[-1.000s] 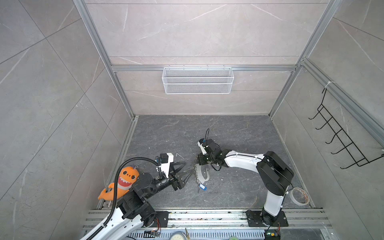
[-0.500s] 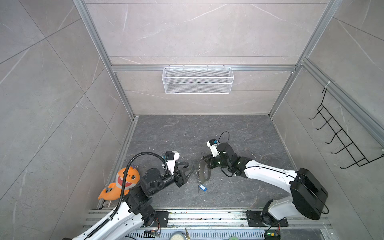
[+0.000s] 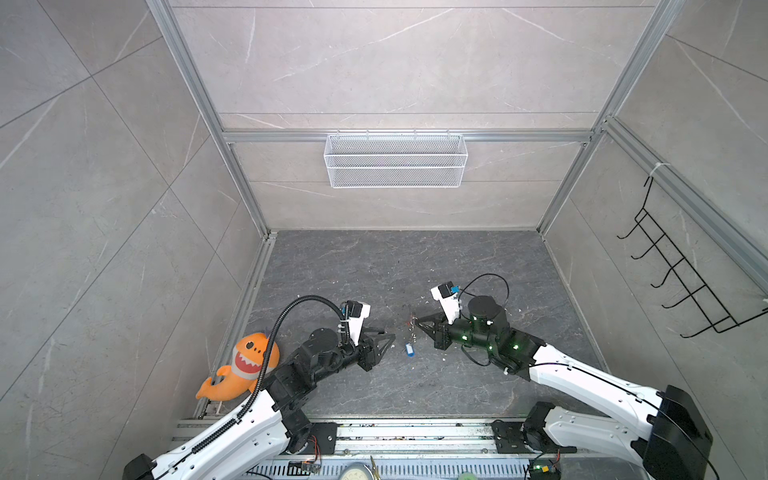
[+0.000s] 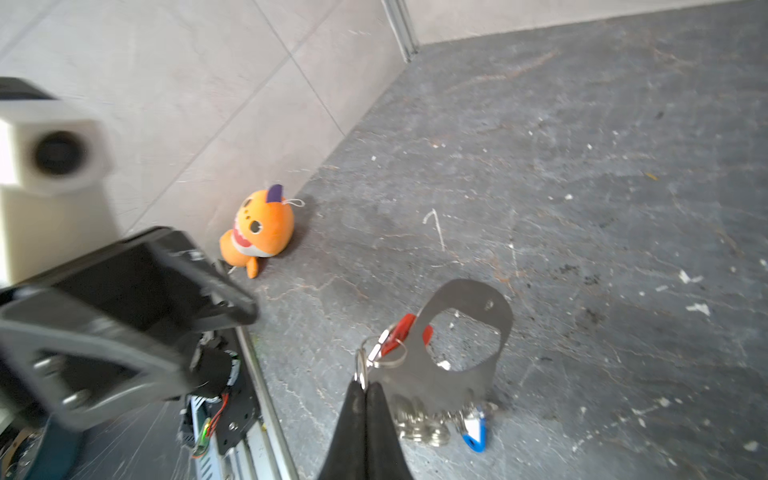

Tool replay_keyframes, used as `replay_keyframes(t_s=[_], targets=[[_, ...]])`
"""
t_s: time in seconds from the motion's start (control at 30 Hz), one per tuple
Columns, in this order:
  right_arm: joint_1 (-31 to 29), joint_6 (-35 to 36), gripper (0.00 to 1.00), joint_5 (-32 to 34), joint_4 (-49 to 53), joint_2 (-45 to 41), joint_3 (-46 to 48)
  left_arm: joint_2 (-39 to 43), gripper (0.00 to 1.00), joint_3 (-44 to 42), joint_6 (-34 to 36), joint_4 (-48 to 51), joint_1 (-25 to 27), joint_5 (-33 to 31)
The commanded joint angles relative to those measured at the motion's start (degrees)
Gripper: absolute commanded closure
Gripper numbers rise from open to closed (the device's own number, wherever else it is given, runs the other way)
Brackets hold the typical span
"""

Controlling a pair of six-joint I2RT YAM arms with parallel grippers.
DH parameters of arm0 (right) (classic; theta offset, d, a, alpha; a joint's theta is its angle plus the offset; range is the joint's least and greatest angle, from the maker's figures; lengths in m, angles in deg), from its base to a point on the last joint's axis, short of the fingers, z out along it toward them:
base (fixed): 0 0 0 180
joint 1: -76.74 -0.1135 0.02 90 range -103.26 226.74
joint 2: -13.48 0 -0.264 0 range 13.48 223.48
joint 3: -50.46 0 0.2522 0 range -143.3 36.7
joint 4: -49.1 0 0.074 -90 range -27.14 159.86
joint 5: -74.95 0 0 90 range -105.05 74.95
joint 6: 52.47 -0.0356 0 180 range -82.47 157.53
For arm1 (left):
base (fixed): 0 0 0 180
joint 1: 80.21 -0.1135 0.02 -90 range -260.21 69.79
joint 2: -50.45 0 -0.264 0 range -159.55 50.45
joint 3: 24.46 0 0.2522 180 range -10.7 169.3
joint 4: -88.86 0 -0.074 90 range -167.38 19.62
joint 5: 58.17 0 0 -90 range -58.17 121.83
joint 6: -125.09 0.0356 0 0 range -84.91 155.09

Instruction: Remove the keys from the keyring

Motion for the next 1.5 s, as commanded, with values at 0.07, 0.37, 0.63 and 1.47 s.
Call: replay_keyframes(t_s=[0.07,0.37,0.63,1.47], targets=[[0.0,2.1,1.00,-5.9,0.2,-4.7,1.0,-1.2,0.56,3.7,1.2,-4.9,0.0,4.6],[-0.3,-0.2,1.00,-7.4,-0.8,-9.1,1.8,-2.3,0.61,4.6,1.5,-10.0,0.0,9.6],[-1.0,-1.2,1.00,-8.1,-1.4,-10.2,1.9,-5.0,0.54,5.3,0.5,-14.5,0.0,13.0],[-5.9,-3.9,1.00,0.5,-5.6,-11.8,2.7,-9.7,0.71,6.9,-1.3,-17.3,0.1,14.6]])
